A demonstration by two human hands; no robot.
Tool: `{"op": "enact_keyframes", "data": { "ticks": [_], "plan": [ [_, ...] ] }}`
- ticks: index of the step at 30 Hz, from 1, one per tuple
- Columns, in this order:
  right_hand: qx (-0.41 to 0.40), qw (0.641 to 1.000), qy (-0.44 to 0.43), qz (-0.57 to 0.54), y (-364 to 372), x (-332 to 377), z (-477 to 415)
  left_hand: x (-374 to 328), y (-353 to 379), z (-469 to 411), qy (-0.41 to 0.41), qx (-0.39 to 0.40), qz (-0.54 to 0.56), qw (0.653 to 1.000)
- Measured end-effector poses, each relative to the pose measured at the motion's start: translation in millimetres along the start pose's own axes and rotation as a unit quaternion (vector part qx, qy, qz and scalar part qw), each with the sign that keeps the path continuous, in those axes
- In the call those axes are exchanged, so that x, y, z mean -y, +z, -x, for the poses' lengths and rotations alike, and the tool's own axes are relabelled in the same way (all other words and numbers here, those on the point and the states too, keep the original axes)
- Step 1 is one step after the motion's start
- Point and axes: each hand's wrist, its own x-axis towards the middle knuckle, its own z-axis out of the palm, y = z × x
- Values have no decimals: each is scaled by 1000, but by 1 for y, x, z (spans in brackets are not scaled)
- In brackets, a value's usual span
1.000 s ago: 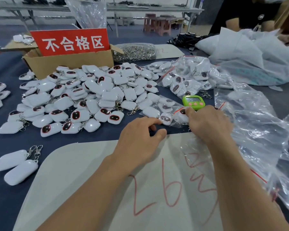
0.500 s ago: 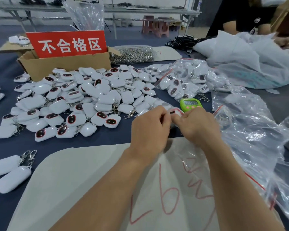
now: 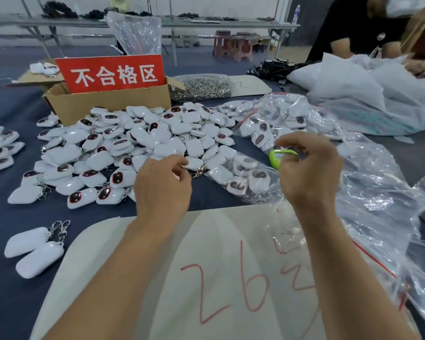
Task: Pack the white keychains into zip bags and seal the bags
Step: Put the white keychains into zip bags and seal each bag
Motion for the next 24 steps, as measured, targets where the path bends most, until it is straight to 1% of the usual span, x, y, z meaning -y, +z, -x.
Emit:
{"op": "enact_keyframes", "data": {
  "ticks": [1,2,3,4,5,6,7,8,10,11,13,16,18,21,23,24],
  "plan": [
    [21,1000,-19,-14,4,5,4,9,-3,1,18,21,-34,999],
    [61,997,-28,-26,9,11,9,17,-5,4,44,38,-58,997],
    [117,993,-27,-18,15,14,13,22,-7,7,71,52,-71,994],
    [188,982,-23,22,21,14,17,25,-9,9,90,62,-77,991],
    [258,962,-16,86,26,13,20,27,-10,10,97,70,-78,990],
    [309,939,-8,150,29,10,22,28,-11,11,95,74,-78,990],
    [329,924,5,195,31,9,23,27,-11,11,88,76,-79,990],
    [323,922,23,211,30,8,23,26,-10,11,80,77,-80,991],
    [273,937,50,212,26,5,21,23,-10,11,67,77,-82,991],
    [253,943,48,209,25,4,20,22,-10,12,63,77,-83,992],
    [241,954,36,175,26,6,22,21,-9,11,75,86,-99,989],
    [265,962,9,72,40,23,43,21,-6,8,90,107,-149,979],
    [306,952,-3,22,52,35,58,21,-6,6,85,109,-158,978],
    [368,930,-9,-6,66,38,69,18,-7,7,93,99,-172,976],
    [371,928,17,-16,70,35,67,14,-8,8,100,72,-178,976],
    [363,931,37,-26,70,33,66,11,-9,7,99,55,-164,980]
  ]
}}
